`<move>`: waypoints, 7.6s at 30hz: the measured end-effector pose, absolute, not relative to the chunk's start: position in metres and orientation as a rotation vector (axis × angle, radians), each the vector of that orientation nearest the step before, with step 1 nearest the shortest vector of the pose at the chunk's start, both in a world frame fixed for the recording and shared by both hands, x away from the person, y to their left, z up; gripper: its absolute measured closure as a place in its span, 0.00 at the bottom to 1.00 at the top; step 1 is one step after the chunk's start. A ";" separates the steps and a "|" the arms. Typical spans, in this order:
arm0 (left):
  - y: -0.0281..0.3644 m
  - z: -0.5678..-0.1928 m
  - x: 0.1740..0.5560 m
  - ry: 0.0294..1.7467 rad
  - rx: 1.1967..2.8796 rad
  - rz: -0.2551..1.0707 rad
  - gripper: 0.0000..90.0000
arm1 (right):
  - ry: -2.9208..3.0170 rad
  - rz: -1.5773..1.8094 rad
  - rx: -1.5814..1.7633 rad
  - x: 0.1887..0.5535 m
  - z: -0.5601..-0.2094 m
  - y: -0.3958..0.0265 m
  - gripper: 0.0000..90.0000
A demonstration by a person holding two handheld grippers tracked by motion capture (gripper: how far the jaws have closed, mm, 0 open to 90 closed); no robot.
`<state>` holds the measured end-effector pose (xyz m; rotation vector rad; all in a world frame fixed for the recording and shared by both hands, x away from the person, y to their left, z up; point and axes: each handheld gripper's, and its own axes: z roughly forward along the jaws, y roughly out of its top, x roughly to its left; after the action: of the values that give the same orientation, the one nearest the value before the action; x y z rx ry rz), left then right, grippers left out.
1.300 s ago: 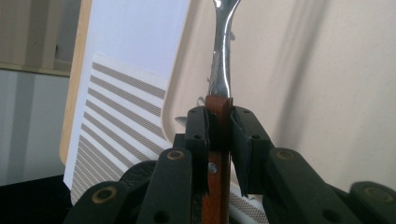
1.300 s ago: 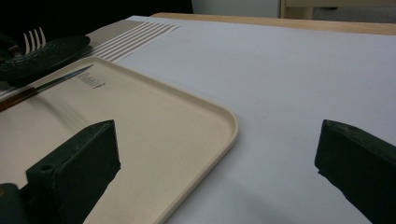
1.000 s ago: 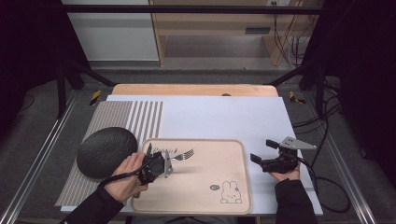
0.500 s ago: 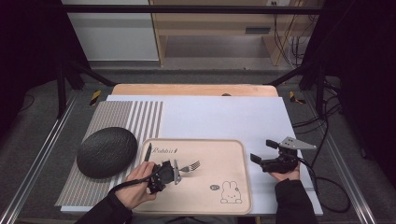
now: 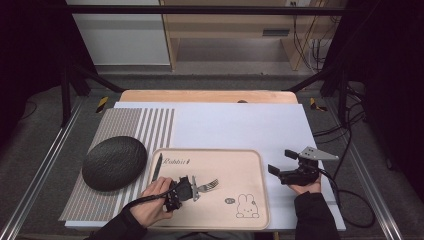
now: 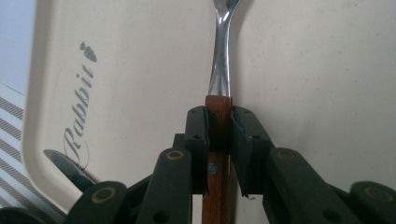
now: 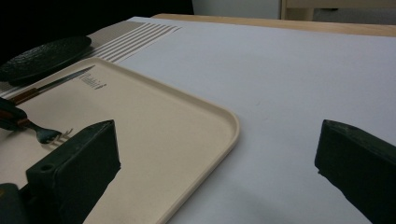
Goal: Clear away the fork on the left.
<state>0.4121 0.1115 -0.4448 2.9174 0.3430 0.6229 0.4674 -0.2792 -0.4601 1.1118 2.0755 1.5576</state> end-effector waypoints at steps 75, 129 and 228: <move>0.113 -0.456 0.442 0.535 2.546 0.419 1.00 | 2.078 1.551 1.113 0.467 -0.460 -0.279 0.00; 0.164 -0.455 0.468 0.753 2.528 0.587 1.00 | 2.084 1.547 1.112 0.468 -0.461 -0.278 0.00; 0.322 -0.390 0.426 0.570 2.447 0.600 0.05 | 2.080 1.556 1.107 0.467 -0.460 -0.279 0.00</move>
<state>0.4265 0.3222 -0.3900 2.4475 0.5697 0.6004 0.4675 -0.2787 -0.4596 1.1069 2.0799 1.5565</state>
